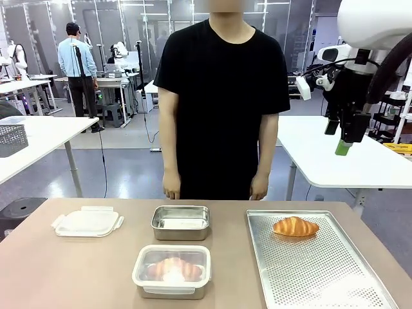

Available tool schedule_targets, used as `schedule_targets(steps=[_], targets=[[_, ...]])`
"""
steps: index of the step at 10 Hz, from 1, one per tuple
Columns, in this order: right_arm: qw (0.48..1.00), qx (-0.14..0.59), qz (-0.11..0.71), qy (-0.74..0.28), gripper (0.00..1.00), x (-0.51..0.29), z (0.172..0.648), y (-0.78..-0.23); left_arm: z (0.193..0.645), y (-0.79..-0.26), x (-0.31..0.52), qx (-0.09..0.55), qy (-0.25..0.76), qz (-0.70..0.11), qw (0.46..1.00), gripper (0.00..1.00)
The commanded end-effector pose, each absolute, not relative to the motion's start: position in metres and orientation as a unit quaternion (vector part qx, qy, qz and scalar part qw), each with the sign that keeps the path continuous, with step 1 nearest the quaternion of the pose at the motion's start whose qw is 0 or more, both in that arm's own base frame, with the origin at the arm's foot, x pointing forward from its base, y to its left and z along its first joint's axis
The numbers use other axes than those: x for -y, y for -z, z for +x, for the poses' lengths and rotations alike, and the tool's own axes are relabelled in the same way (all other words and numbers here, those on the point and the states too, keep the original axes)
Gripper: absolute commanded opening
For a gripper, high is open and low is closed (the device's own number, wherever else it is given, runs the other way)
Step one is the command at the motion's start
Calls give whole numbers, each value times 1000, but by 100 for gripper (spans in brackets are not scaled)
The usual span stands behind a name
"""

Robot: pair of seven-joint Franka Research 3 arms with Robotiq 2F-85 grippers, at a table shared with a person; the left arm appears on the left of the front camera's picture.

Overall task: Place the bread into the airtight container.
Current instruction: Pick up a Butter Roll and place it into an empty Airtight Container.

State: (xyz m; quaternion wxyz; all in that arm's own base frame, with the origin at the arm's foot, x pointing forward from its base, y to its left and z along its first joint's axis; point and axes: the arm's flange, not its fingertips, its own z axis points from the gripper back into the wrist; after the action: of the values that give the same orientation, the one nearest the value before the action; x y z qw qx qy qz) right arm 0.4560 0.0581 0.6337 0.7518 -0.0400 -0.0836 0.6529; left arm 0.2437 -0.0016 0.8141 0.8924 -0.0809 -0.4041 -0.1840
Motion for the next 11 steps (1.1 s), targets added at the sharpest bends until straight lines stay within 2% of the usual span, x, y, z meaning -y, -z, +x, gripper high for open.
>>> schedule_targets(steps=[1, 5, 7, 9, 10, 11], targets=[[746, 80, -36, -661, 100, -61, 456, -628, 243, -816, 1, 405, 187, -77, 892, 100], [749, 79, -40, -656, 100, -63, 456, -630, 243, -816, 1, 405, 187, -77, 892, 100], [741, 62, -8, -668, 100, -71, 492, -605, 243, -816, 1, 405, 187, -77, 892, 100], [737, 30, -14, -675, 100, -79, 517, -579, 243, -816, 1, 405, 187, -77, 892, 100], [725, 23, -1, -689, 100, -86, 527, -559, 243, -816, 1, 405, 187, -77, 892, 100], [734, 33, -3, -678, 100, -89, 535, -539, 243, -816, 1, 405, 187, -77, 892, 100]])
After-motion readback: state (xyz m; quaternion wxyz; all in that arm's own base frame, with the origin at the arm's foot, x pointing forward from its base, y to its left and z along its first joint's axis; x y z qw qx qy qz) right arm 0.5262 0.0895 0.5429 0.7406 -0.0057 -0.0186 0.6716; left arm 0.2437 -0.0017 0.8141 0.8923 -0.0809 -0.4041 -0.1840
